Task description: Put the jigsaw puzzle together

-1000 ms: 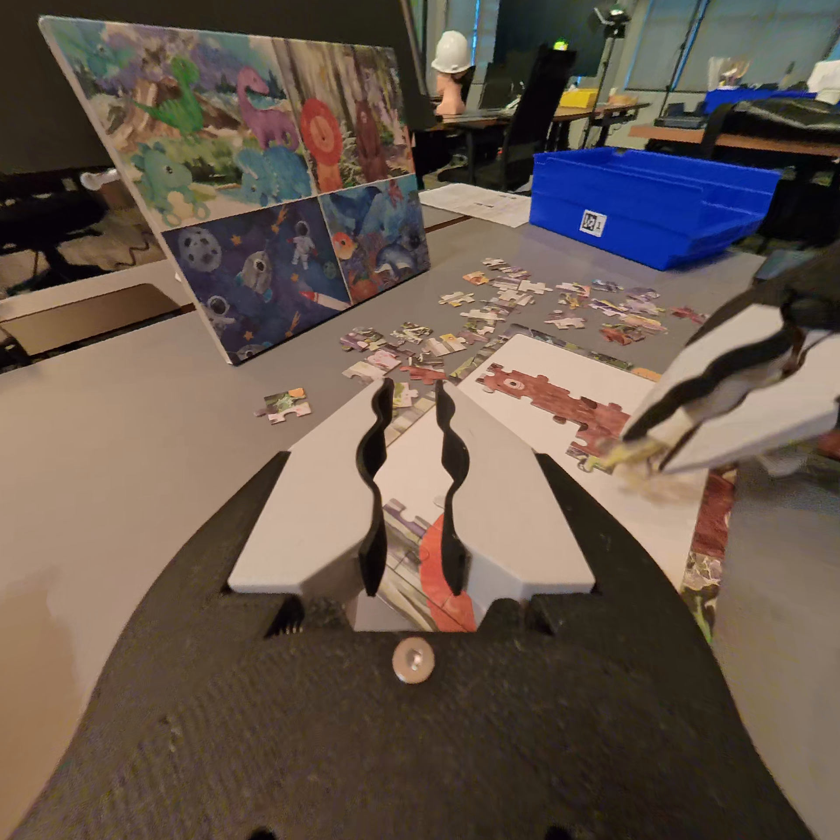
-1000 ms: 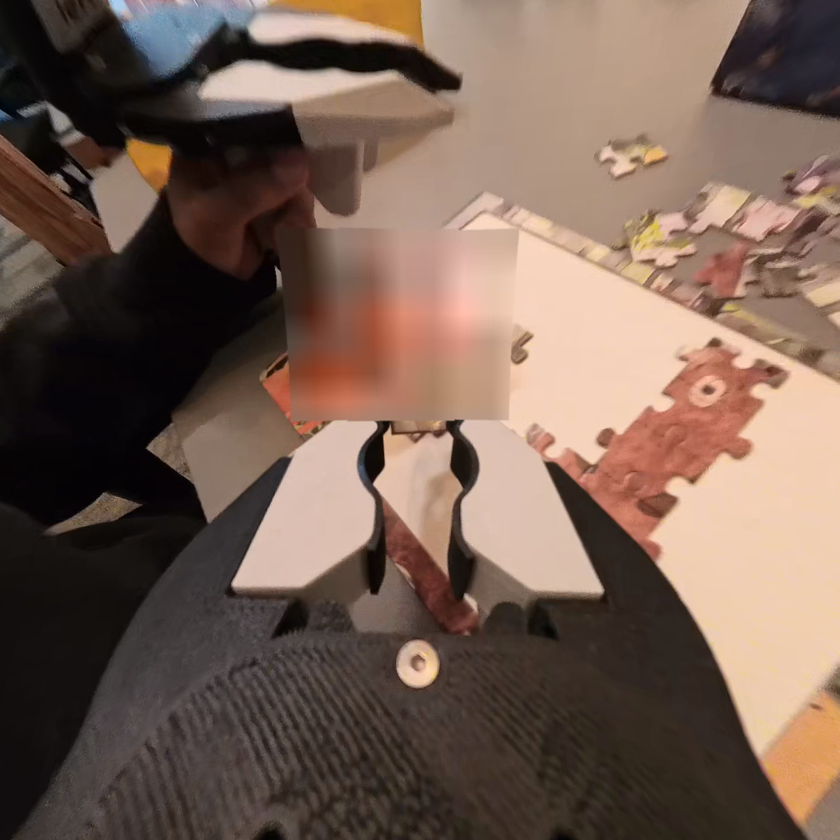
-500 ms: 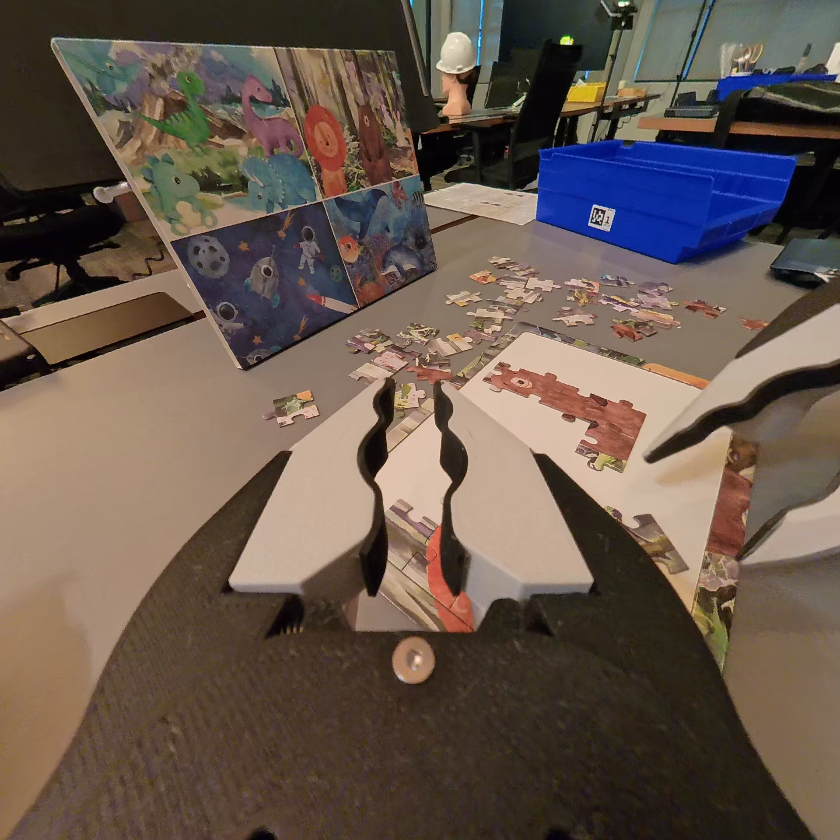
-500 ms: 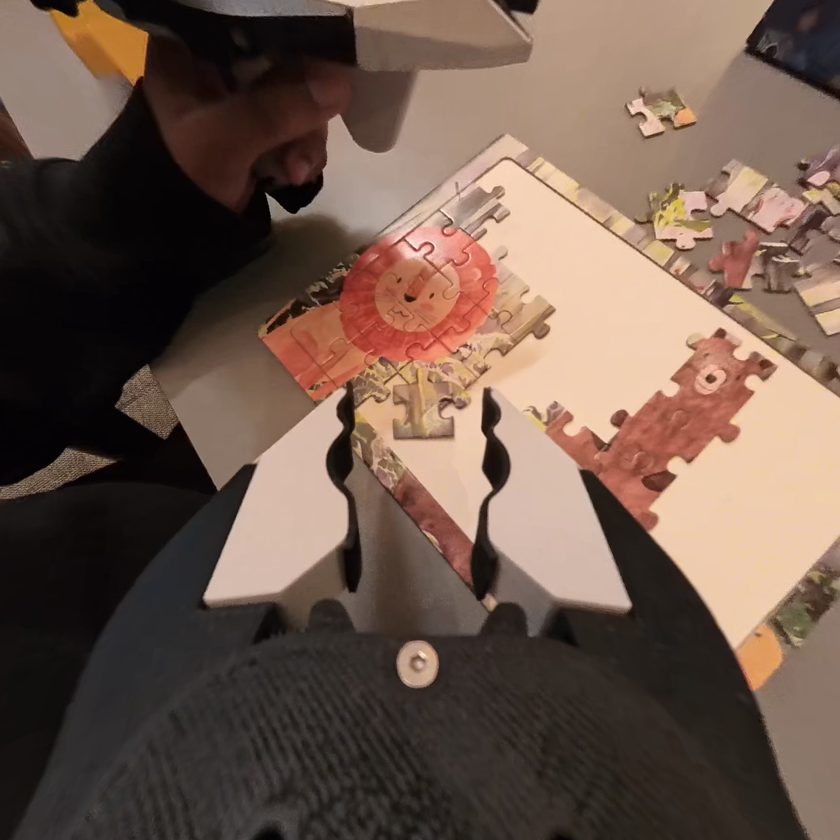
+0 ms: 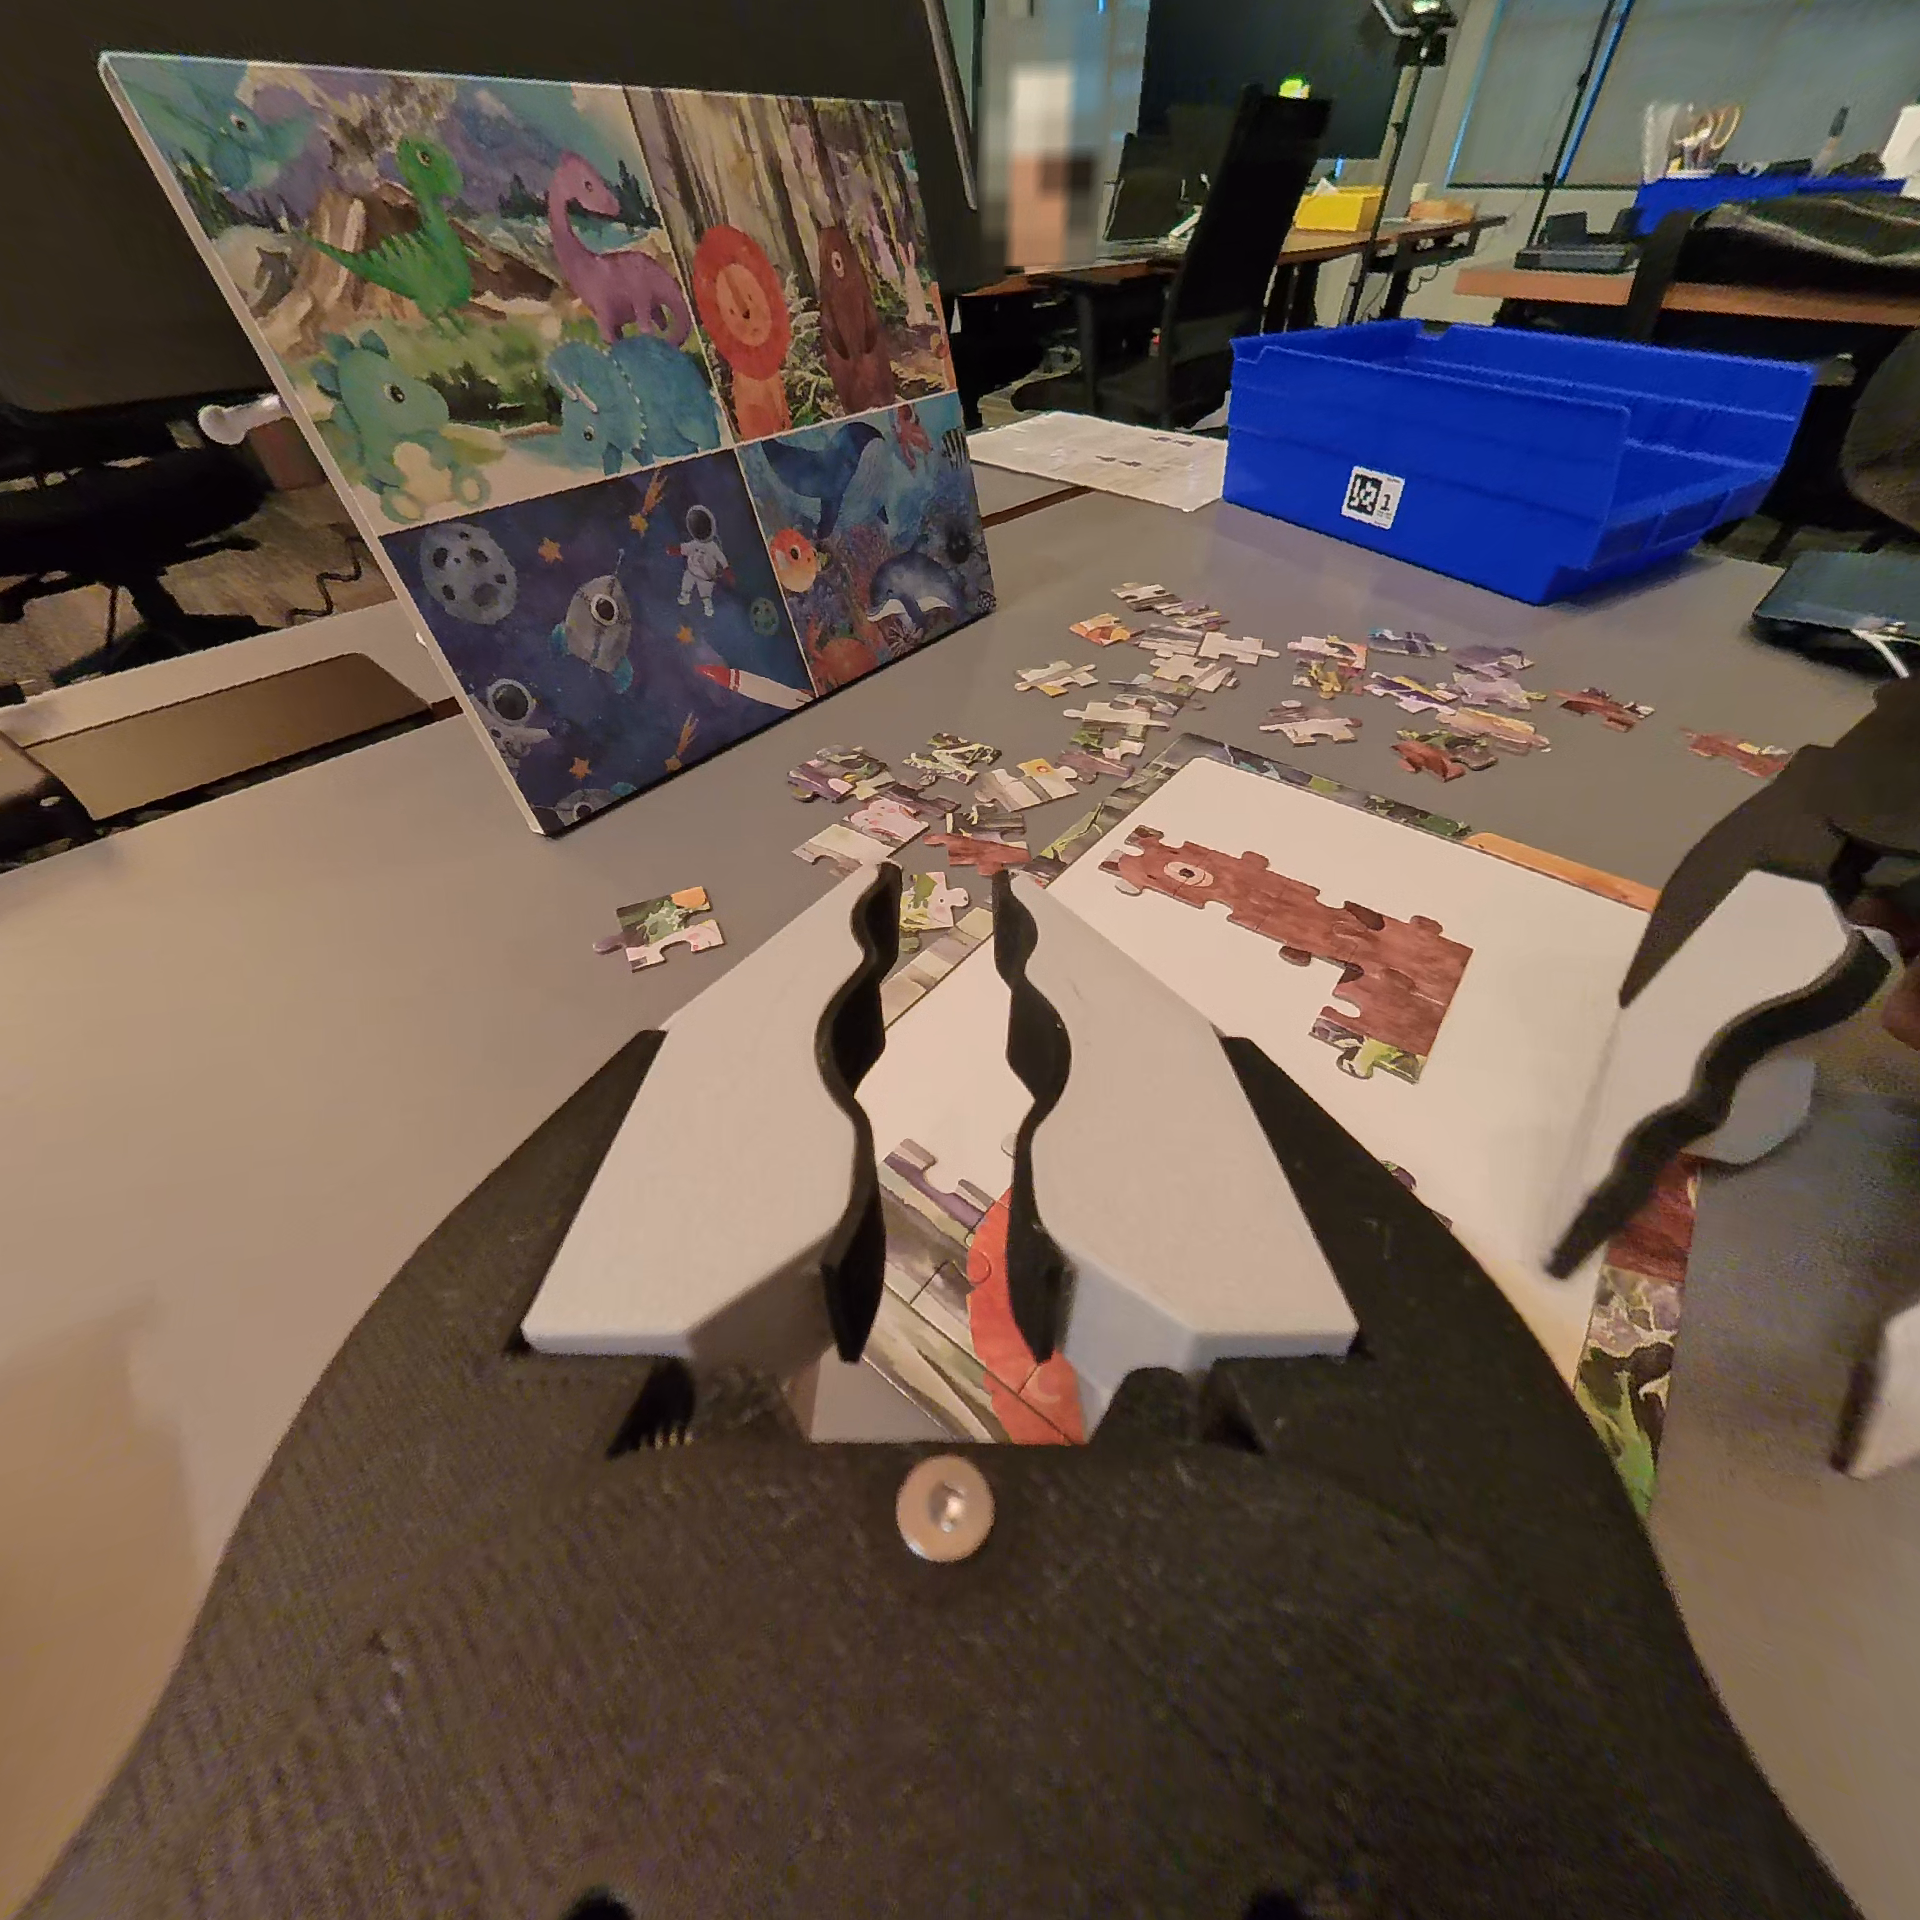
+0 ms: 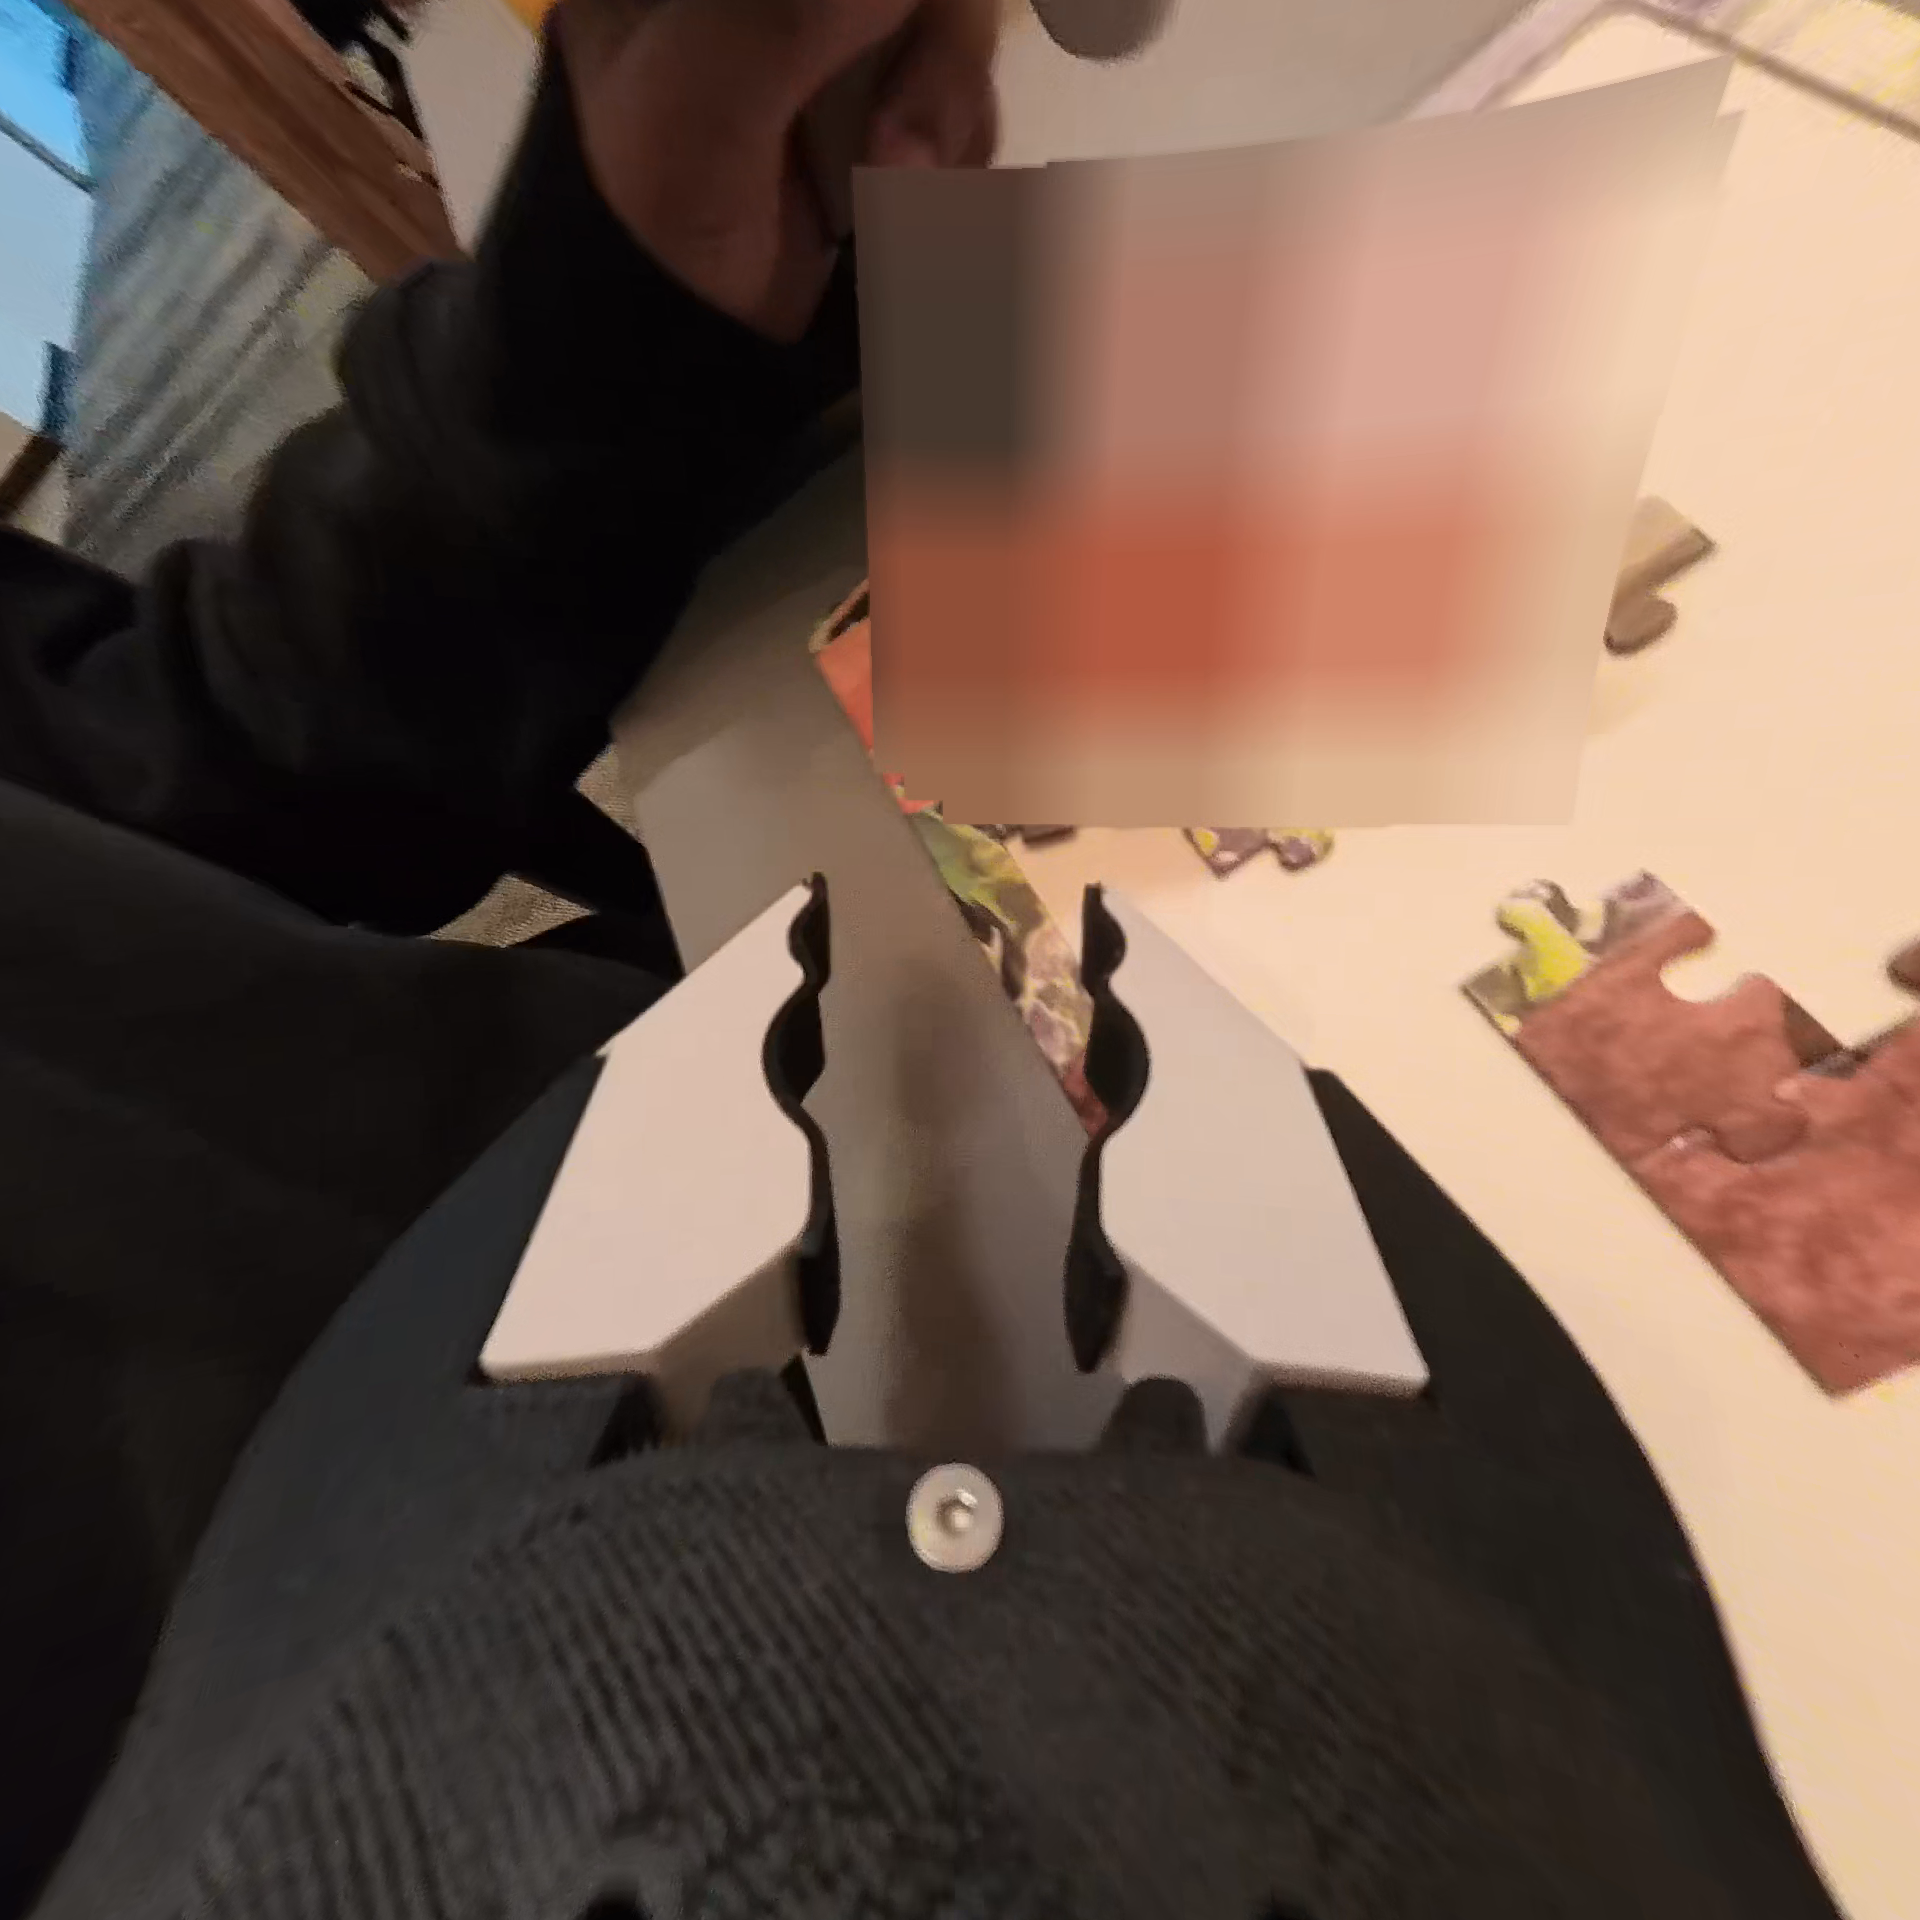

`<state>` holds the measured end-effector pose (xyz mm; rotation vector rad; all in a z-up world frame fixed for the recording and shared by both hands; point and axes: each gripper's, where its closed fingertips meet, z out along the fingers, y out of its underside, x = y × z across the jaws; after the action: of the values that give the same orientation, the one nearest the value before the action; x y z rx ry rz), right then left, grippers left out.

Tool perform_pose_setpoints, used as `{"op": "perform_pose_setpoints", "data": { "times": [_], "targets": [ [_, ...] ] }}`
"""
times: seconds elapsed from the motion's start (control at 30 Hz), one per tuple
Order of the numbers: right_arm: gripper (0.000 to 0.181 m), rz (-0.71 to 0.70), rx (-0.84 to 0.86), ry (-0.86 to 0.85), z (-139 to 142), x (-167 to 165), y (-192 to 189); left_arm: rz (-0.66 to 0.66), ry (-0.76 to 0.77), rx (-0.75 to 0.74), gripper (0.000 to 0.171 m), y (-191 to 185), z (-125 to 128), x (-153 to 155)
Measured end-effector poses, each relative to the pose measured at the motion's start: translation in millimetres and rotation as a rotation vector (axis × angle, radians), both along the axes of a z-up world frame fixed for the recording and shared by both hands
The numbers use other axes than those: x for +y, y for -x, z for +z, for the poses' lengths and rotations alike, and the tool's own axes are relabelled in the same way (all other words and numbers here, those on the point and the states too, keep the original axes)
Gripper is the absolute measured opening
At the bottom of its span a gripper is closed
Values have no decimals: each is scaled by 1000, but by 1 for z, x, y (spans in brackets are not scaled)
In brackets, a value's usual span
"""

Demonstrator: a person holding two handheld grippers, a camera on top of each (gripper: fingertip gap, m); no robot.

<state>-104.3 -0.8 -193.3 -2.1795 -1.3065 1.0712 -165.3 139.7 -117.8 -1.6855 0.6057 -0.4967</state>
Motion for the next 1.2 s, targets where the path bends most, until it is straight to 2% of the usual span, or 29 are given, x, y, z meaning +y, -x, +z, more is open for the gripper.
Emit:
{"op": "perform_pose_setpoints", "data": {
  "times": [0.07,0.13,0.23,0.3,0.5,0.6,0.83,0.87,0.9,1.03,1.13,1.2],
  "targets": [
    [46,26,47,-41,9,0,4,1,0,2,16,0,0,0],
    [48,28,43,-154,13,11,2,1,-1,1,16,0,0,0],
    [49,34,-39,-345,10,32,-1,-1,0,1,16,-1,0,0],
    [53,65,-102,-401,4,36,6,0,2,6,16,-1,-1,0],
    [51,105,-145,-421,-16,29,29,0,7,8,17,-1,-2,1],
    [39,81,-121,-404,-16,31,31,-5,4,4,17,-2,-1,0],
    [37,114,-123,-422,-14,30,30,-8,7,4,17,-2,-2,0],
    [14,134,-105,-426,-11,29,29,-7,7,5,17,-2,-2,0],
    [12,155,-80,-435,-6,28,28,-6,8,6,18,-2,-2,0],
    [31,234,-96,-456,-4,34,13,-9,9,9,18,-3,-3,0],
    [34,204,-131,-481,-4,52,4,-8,9,16,18,-3,-4,1],
    [43,183,-103,-461,2,58,7,-6,12,19,18,-3,-5,1]
  ]
}}
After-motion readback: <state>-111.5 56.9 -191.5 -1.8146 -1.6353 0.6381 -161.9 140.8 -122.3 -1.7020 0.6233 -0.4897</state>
